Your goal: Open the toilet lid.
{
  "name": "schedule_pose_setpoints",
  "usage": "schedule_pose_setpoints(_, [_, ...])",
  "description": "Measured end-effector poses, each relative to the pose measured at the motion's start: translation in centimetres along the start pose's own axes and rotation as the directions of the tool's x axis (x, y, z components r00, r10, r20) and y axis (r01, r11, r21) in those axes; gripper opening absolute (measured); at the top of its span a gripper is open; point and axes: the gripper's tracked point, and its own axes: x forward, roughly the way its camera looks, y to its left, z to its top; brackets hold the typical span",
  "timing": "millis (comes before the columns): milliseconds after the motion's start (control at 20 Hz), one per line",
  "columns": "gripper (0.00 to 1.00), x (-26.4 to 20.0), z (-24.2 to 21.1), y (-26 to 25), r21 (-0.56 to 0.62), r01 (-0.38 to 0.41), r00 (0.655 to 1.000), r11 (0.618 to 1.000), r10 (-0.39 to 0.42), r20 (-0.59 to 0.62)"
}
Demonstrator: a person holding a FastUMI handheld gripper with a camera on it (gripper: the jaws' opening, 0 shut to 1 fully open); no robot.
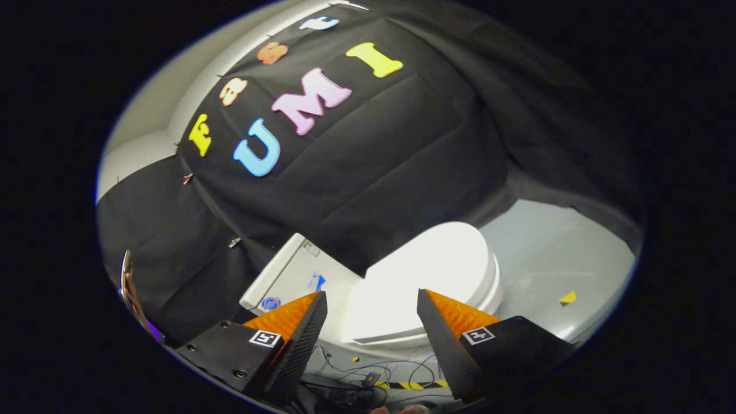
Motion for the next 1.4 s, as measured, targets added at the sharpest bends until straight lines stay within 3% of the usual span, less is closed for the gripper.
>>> schedule_pose_setpoints(300, [0.98,3.2,-5.2,-8.4,0.235,0.092,0.983,0.968,-0.051,-0.175])
schedule_pose_setpoints(650, [0.97,6.4,-10.2,-14.1,0.314,0.173,0.950,0.934,-0.074,-0.304])
schedule_pose_setpoints(1050, [0.94,9.2,-12.4,-15.9,0.394,0.173,0.938,0.903,-0.029,-0.344])
schedule_pose_setpoints(1150, [0.87,10.1,-13.1,-15.6,0.399,0.164,0.930,0.902,-0.008,-0.367])
schedule_pose_setpoints(1250, [0.72,10.5,-13.8,-15.9,0.384,0.177,0.923,0.906,-0.017,-0.384])
schedule_pose_setpoints(1300, [0.72,10.8,-13.5,-16.2,0.386,0.188,0.927,0.903,-0.034,-0.373])
schedule_pose_setpoints(1400, [0.54,10.6,-12.8,-16.5,0.420,0.184,0.935,0.889,-0.027,-0.353])
